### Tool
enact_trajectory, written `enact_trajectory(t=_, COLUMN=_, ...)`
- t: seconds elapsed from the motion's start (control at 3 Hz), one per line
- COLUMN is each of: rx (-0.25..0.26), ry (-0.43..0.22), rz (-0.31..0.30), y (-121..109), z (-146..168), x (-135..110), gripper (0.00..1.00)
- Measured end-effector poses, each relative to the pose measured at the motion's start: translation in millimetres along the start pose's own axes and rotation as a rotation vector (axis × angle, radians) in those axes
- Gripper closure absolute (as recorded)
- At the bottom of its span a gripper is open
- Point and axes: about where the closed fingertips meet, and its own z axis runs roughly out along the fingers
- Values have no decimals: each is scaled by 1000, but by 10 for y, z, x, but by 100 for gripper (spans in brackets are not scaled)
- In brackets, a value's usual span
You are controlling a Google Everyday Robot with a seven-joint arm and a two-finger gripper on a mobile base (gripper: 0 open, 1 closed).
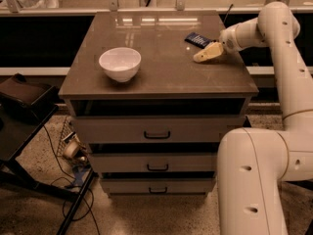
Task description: Move rxbar blueberry near white bowl
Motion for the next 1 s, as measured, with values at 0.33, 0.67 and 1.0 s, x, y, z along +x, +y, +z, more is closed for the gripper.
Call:
enact_trajectory(t=0.33, rx=0, ry=0, rz=0, y=4, z=-15, x=-20, gripper=0)
enact_trajectory(t=0.67, rx=-1, ry=0, rz=0, y=11, z=-20, x=-23, gripper=0)
enact_trajectory(t=1.0, rx=-1, ry=0, rz=0, y=11, z=-20, x=-23, gripper=0)
